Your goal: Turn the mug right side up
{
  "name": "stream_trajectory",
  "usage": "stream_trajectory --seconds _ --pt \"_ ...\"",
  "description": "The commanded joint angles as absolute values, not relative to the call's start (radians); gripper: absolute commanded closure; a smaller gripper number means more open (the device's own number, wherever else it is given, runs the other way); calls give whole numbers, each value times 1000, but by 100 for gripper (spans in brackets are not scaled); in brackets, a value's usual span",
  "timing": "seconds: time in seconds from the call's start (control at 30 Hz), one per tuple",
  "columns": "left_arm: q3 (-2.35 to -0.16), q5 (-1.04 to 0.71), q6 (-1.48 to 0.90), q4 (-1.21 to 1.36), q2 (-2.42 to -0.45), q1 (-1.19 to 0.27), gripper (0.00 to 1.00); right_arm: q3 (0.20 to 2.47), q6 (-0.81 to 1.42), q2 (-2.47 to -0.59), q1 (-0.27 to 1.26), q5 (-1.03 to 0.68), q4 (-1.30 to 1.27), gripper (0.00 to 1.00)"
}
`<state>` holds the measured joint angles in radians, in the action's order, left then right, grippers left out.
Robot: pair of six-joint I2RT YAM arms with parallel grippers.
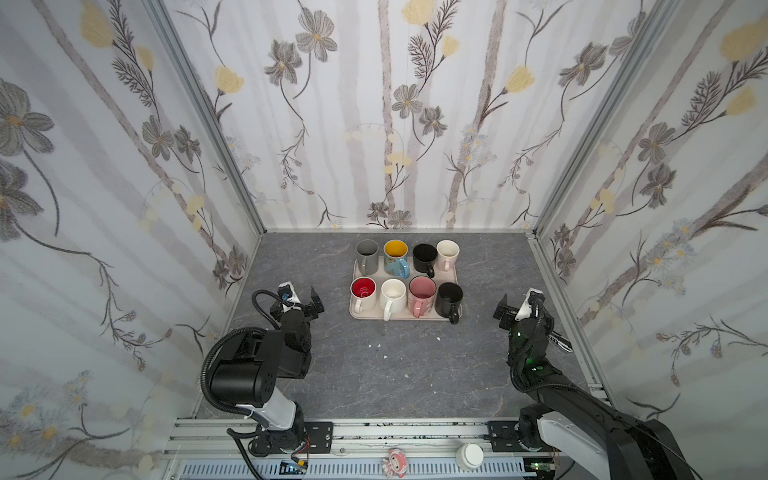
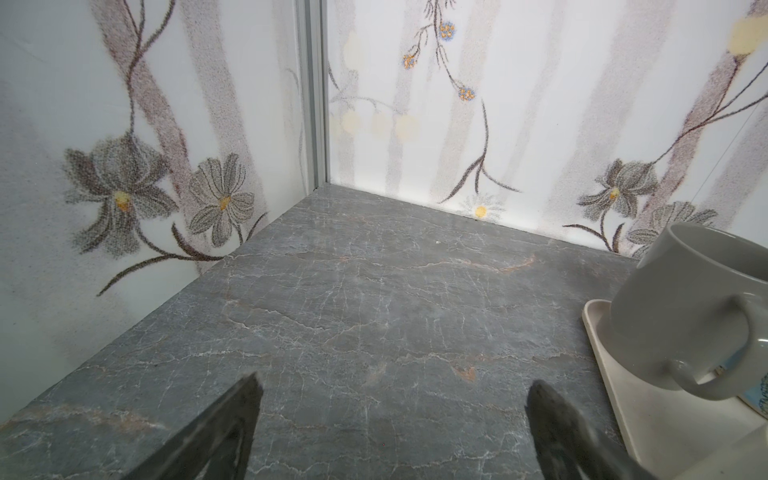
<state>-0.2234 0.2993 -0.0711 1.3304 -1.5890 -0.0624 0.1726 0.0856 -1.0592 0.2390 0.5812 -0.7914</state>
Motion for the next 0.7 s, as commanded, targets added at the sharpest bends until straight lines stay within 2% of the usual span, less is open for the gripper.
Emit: stream_trajectory --seconds 0.0,0.07,0.27,0.33,0.4,0.67 --pt "-224 307 -78 1378 -1591 -61 0 151 20 -1173 195 489 -1059 1" --pt "-224 307 -78 1375 -1589 -62 0 124 7 -1264 155 400 -1226 0" --pt "-224 307 -77 1376 -1589 -61 0 139 22 -1528 78 266 -1475 1" --pt "-226 308 -78 1374 -1589 -61 0 221 48 -1486 64 233 -1229 1" --pt "-224 308 -78 1375 -1589 -61 0 195 57 -1514 28 171 -1334 0" --pt "-224 307 -78 1375 -1590 -61 0 190 58 -1507 29 185 -1326 0"
